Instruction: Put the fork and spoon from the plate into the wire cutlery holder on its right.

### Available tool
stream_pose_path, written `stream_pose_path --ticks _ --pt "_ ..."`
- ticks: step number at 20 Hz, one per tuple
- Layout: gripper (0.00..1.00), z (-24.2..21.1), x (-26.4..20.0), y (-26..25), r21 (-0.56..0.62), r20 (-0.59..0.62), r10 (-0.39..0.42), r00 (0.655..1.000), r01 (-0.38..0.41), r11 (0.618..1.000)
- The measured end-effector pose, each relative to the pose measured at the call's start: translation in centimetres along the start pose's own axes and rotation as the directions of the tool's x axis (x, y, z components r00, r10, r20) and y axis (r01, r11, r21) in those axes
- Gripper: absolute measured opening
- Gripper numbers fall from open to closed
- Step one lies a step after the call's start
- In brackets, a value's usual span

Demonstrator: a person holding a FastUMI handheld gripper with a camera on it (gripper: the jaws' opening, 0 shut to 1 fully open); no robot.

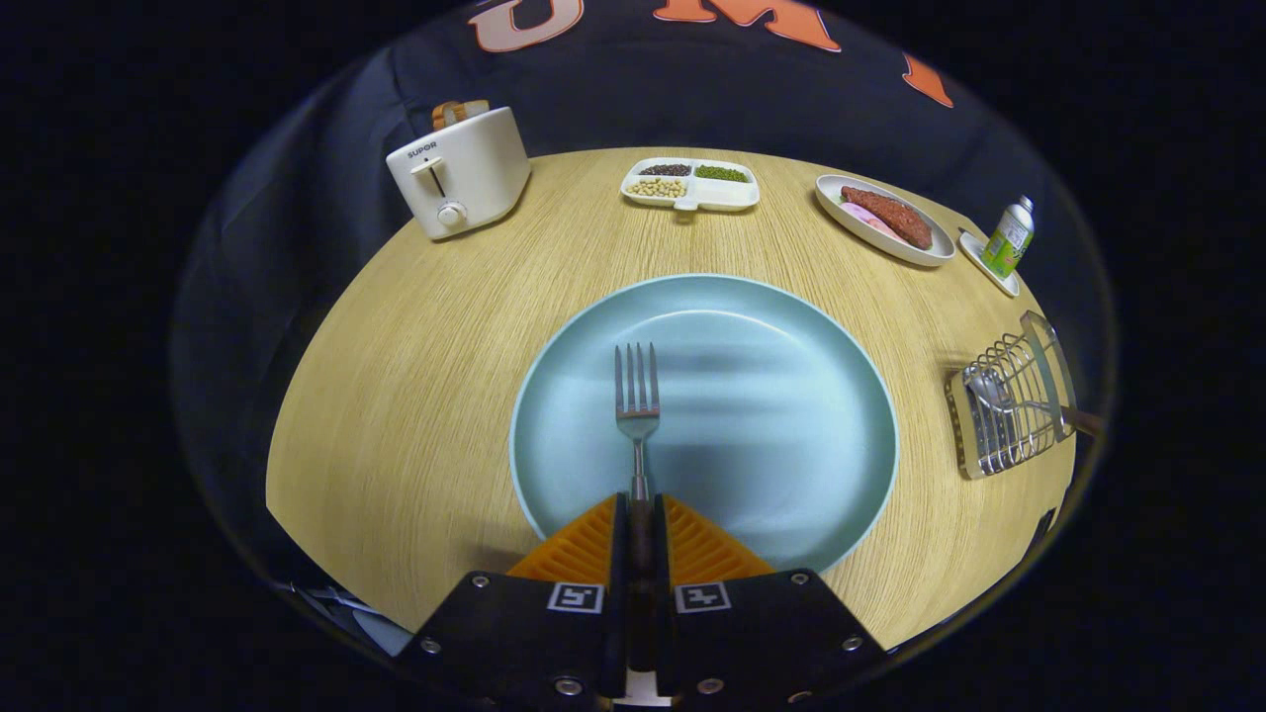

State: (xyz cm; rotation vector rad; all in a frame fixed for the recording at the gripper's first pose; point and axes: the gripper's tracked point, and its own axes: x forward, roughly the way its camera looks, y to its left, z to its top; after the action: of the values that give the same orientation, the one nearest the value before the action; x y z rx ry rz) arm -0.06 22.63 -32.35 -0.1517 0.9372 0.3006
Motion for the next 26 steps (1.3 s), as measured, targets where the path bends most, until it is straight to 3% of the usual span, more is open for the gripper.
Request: stream_pose_path --ticks 3,7,13,15,21,26 --pt "0.06 0.6 -0.7 -0.5 0.014 0.005 0.011 1.000 -0.011 1.000" --pt "0.05 2.4 -3.2 -1.8 0.003 0.017 0.049 0.999 -0.049 0.999" --pt "0.05 4.9 -9.8 -7.2 -0.052 0.009 0.073 0.997 -0.072 0.996" --pt "0.05 5.9 -11.7 -10.5 -0.094 -0.003 0.048 0.999 -0.048 0.994" --pt "0.06 7.1 -15.9 -19.1 -0.177 -0.125 -0.027 0.992 0.004 0.984" --pt "0.05 6.8 -16.7 -23.8 -0.274 -0.301 -0.072 0.951 -0.014 0.962"
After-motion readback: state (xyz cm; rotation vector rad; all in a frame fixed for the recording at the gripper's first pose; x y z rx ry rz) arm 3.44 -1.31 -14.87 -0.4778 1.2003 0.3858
